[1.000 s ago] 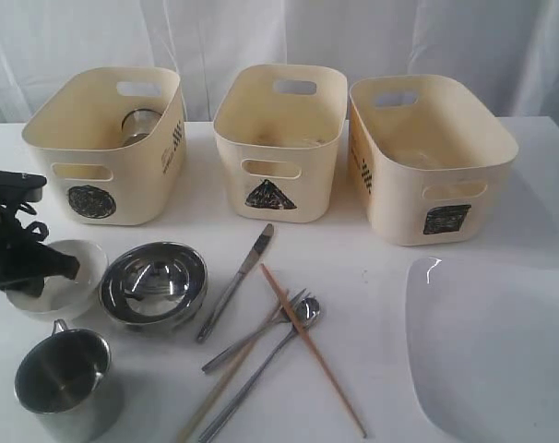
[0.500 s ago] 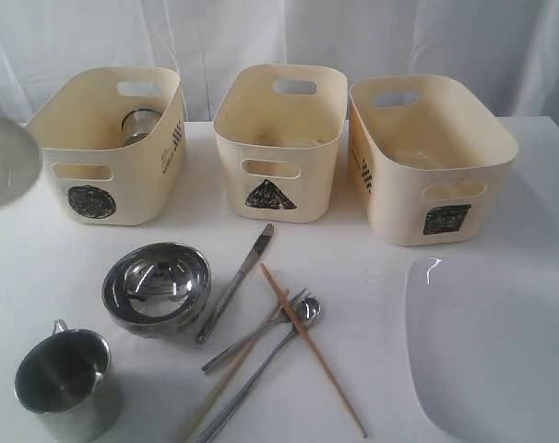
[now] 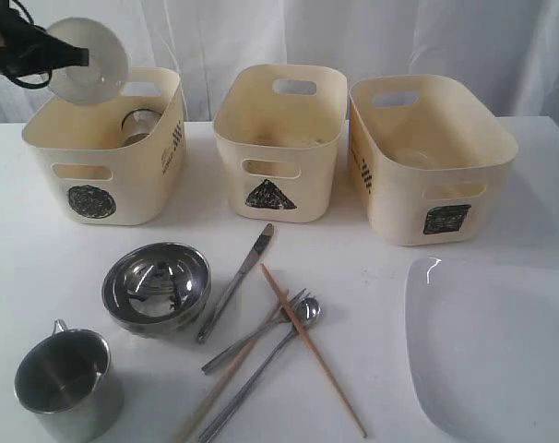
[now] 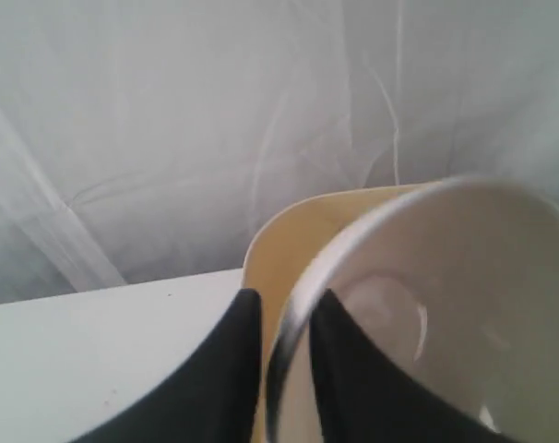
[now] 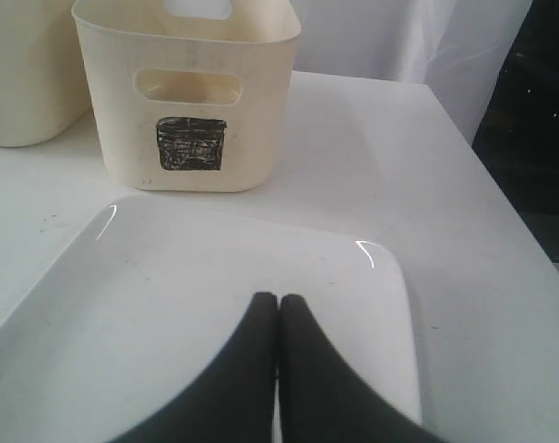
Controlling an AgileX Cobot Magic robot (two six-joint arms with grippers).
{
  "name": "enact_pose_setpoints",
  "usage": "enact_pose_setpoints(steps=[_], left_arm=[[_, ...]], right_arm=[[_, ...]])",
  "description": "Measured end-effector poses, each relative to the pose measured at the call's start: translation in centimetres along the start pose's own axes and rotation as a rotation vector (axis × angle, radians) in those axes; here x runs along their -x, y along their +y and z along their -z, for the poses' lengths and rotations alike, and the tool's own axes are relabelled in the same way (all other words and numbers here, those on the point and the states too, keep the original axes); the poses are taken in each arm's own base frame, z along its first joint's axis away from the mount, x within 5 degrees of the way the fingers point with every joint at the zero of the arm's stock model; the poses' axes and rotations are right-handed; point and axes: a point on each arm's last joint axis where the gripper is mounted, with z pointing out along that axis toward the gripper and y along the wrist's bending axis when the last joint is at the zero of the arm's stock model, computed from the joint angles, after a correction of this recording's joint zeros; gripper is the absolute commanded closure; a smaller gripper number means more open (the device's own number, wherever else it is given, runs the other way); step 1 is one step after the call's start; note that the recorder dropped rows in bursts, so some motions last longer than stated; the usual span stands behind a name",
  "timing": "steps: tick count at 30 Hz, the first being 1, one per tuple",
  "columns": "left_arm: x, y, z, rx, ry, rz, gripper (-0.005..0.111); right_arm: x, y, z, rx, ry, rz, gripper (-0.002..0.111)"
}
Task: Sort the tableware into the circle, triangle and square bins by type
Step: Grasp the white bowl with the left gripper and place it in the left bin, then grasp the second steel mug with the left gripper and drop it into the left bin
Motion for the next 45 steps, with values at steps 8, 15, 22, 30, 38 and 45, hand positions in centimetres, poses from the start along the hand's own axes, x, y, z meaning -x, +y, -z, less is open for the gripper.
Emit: enact_pose_setpoints(steps=[8,15,22,30,38,45], left_arm=[[1.5,-1.2,0.4,0.031,0.084,-0.028,0.043],[2.6,-0.2,3.4,0.1,0.206,0.027,0.046],[2.2,0.9,10.4,0.168,0.63,0.025,0.086],[-3.3,-3.5,12.9,-0.368,1.042,-0.008,0.107],[-11.7,-4.9,14.3,-0.489,1.327,0.031,0.107],[-14.3,-5.1,14.9,-0.481,1.339,0.051,0.107]], right_arm=[[0.0,0.0,0.0,0.0,0.0,0.0,0.108],[0.0,0.0,0.0,0.0,0.0,0.0,0.108],[0.0,0.0,0.0,0.0,0.0,0.0,0.108],[0.0,0.0,0.0,0.0,0.0,0.0,0.108],[0.0,0.0,0.0,0.0,0.0,0.0,0.108],[0.0,0.0,0.0,0.0,0.0,0.0,0.108]])
